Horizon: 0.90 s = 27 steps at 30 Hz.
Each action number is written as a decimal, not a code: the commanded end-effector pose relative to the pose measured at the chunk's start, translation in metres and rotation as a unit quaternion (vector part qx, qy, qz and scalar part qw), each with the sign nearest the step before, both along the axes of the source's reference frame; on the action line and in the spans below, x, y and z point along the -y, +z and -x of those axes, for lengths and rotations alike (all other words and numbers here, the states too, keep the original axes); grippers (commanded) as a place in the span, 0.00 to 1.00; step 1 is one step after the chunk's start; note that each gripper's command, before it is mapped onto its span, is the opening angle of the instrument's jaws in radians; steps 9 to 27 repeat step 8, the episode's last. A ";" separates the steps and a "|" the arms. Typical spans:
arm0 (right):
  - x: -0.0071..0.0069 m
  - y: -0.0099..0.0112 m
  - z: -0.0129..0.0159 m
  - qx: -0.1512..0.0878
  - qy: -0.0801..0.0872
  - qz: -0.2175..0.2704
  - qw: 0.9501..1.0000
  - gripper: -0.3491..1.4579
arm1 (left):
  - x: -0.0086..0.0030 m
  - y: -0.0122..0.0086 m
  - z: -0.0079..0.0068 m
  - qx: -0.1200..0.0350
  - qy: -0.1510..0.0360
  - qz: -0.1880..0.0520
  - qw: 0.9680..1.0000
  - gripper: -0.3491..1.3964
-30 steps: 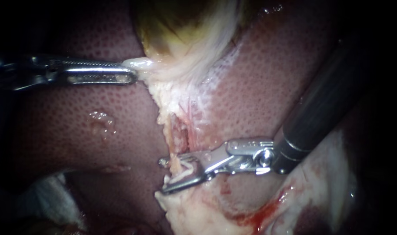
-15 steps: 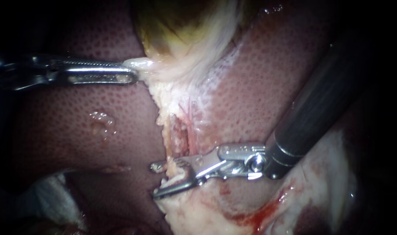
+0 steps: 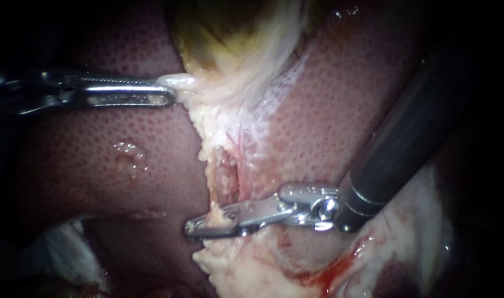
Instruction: Clipping first clip left tube
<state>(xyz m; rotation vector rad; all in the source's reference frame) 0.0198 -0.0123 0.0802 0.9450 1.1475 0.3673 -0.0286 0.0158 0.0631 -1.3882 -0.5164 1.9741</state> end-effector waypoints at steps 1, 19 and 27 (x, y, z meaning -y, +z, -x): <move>0.0000 0.0001 0.0000 0.000 0.000 0.000 1.000 0.00 | 0.0000 0.0000 0.0000 0.000 0.000 0.000 1.000 0.00; -0.0001 0.0003 0.0002 0.000 0.000 0.001 1.000 0.00 | 0.0000 0.0000 0.0000 0.000 0.000 0.000 1.000 0.00; -0.0001 0.0003 0.0002 0.000 0.000 0.001 1.000 0.00 | 0.0000 0.0000 0.0000 0.000 0.000 0.000 1.000 0.00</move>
